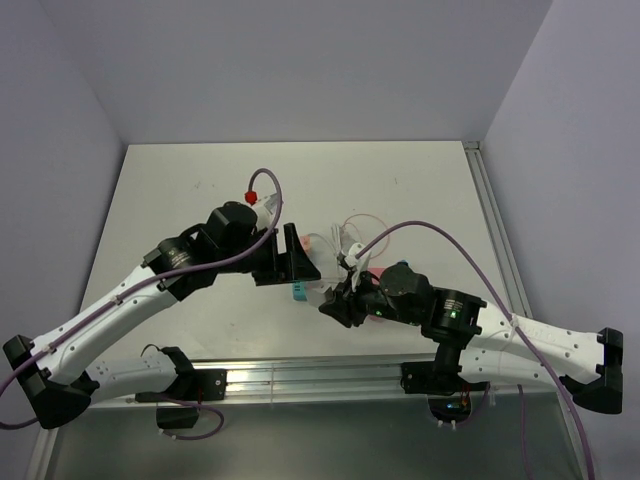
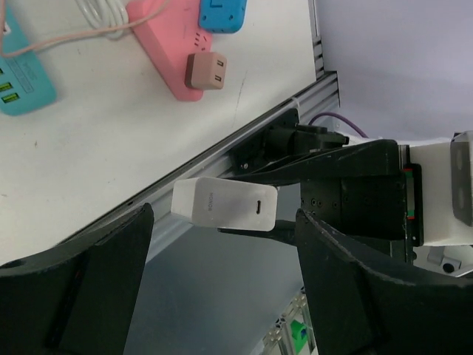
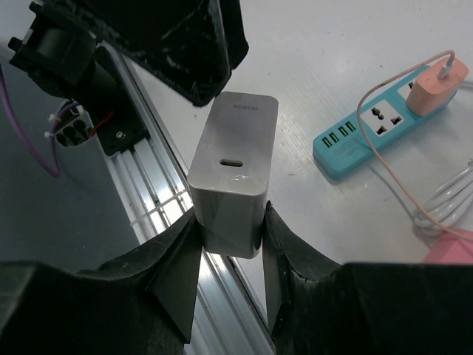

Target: Insert the plug

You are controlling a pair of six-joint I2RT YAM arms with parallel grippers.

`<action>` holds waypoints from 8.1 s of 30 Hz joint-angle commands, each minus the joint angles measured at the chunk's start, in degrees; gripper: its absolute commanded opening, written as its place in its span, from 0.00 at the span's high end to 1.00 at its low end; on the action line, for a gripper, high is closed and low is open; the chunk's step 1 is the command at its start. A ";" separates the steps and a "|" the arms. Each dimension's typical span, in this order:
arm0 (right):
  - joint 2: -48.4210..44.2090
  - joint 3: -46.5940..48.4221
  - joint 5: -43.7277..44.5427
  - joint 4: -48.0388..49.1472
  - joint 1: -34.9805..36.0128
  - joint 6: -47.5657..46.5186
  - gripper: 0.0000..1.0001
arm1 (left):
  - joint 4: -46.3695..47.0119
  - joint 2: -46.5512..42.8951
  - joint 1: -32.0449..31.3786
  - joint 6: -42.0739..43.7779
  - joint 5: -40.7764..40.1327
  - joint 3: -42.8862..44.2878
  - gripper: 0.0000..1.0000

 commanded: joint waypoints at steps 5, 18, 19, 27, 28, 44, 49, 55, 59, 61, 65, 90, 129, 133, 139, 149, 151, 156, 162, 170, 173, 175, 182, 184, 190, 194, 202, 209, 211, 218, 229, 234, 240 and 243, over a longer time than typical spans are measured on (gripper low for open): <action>0.29 1.85 0.71 5.23 -0.30 -1.59 1.00 | 2.04 0.50 -0.21 -1.32 4.56 -2.02 0.19; 2.05 3.69 -3.59 3.74 -0.21 -1.85 1.00 | 0.91 5.33 -2.22 -1.06 5.63 -1.68 0.19; 2.40 3.87 -3.51 3.73 -0.30 -1.76 1.00 | 0.55 5.59 -2.75 -0.97 5.54 -1.59 0.19; 3.55 5.36 -2.01 2.59 -0.21 -1.68 1.00 | -0.15 7.18 -4.42 -1.06 6.32 -3.34 0.22; 3.63 5.45 -1.93 2.50 -0.30 -1.68 1.00 | -0.24 7.18 -4.60 -0.89 6.50 -3.61 0.23; 3.98 6.86 0.27 1.19 -0.21 0.26 0.99 | 0.73 7.35 -4.69 0.08 8.88 -5.19 1.00; 3.46 6.86 6.76 -1.01 -0.30 3.15 0.32 | -4.54 7.18 -4.69 0.61 -2.25 -2.65 1.00; -1.02 5.37 17.66 -5.31 -0.56 10.17 0.11 | -4.81 6.74 -4.69 1.14 -13.71 0.96 1.00; -5.75 3.44 25.75 -8.91 -0.56 16.15 0.11 | 0.43 8.58 -4.69 2.89 -21.43 -0.08 1.00; -7.43 2.21 29.44 -9.97 -0.65 19.15 0.11 | 2.56 9.63 -4.69 3.69 -24.24 -0.79 1.00; -11.82 0.28 30.95 -11.21 -0.91 21.26 0.11 | 7.82 14.89 -4.69 4.83 -29.00 -0.62 1.00; -14.65 -2.54 30.24 -10.77 -0.92 22.41 0.11 | 22.07 34.43 -4.86 11.24 -33.48 3.78 1.00; -12.19 -3.25 27.52 -8.40 -0.91 22.49 0.11 | 11.36 31.43 -4.86 1.40 -45.62 -0.45 1.00; -12.27 -3.25 27.69 -8.66 -1.00 22.67 0.11 | 10.31 33.01 -4.86 -1.05 -46.23 0.61 1.00; -13.06 -3.77 27.87 -8.75 -0.92 22.76 0.11 | 9.33 34.60 -4.86 -4.31 -46.85 0.88 1.00; -12.63 -3.60 27.87 -9.01 -1.00 22.85 0.11 | 9.16 35.65 -4.86 -5.02 -47.20 1.05 1.00; -12.63 -3.77 27.70 -8.66 -0.92 22.67 0.11 | 9.25 35.65 -4.86 -5.10 -46.94 0.35 1.00; -10.53 -2.99 28.39 -8.31 -1.00 23.72 0.11 | 8.11 36.01 -4.86 -6.24 -46.58 -0.09 1.00; -4.02 -1.14 26.39 -9.36 -2.84 27.14 0.11 | 9.69 35.92 -4.95 -6.16 -46.15 -2.03 1.00; -1.81 -2.02 22.07 -7.43 -6.71 28.30 0.11 | 10.04 35.57 -5.48 -4.84 -47.11 -3.61 1.00; -4.00 -2.54 21.81 -7.52 -7.85 27.86 0.11 | 7.85 35.57 -6.18 -6.07 -49.48 -3.87 1.00; -5.24 -3.07 21.46 -7.52 -9.17 27.42 0.11 | 6.88 35.65 -7.41 -7.47 -51.68 -4.57 1.00; -8.93 -4.39 18.64 -7.60 -13.74 26.27 0.11 | 1.28 42.67 -12.77 -11.42 -59.49 -2.30 1.00; -9.11 -4.39 18.47 -8.31 -14.36 26.27 0.11 | 0.73 44.34 -14.43 -13.10 -60.47 -2.20 1.00; -10.78 -4.83 18.55 -8.92 -14.71 26.36 0.11 | 9.68 43.74 -14.97 -9.50 -56.52 -8.70 1.00; -10.87 -4.83 18.29 -9.10 -14.98 26.10 0.11 | 11.44 42.77 -14.97 -9.67 -55.55 -11.77 1.00; -10.08 -4.57 17.67 -8.75 -15.42 26.10 0.11 | 12.16 46.02 -15.41 -9.32 -53.88 -12.14 1.00; -10.08 -4.48 17.59 -9.27 -15.68 25.84 0.11 | 10.94 43.83 -15.59 -9.05 -55.19 -11.00 1.00; -9.99 -4.48 17.33 -9.28 -15.68 25.83 0.11 | 9.35 43.65 -15.59 -9.49 -56.07 -10.12 1.00; -8.67 -3.95 16.71 -8.75 -16.21 25.22 0.11 | 8.55 40.49 -15.59 -7.31 -57.48 -8.09 0.98; -9.99 -4.83 16.80 -9.63 -16.21 26.19 0.11 | 8.55 39.44 -15.59 -6.77 -57.83 -7.74 0.58; -9.73 -4.57 16.53 -9.71 -16.29 26.19 0.11 | 8.81 37.33 -15.59 -6.68 -57.57 -8.09 0.43; -8.94 -5.27 15.66 -8.49 -16.21 26.62 0.11 | 8.73 33.73 -15.59 -5.80 -56.78 -8.71 0.37; -8.41 -5.53 15.39 -7.78 -16.30 26.63 0.11 | 8.64 32.67 -15.59 -5.98 -56.69 -9.14 0.31</action>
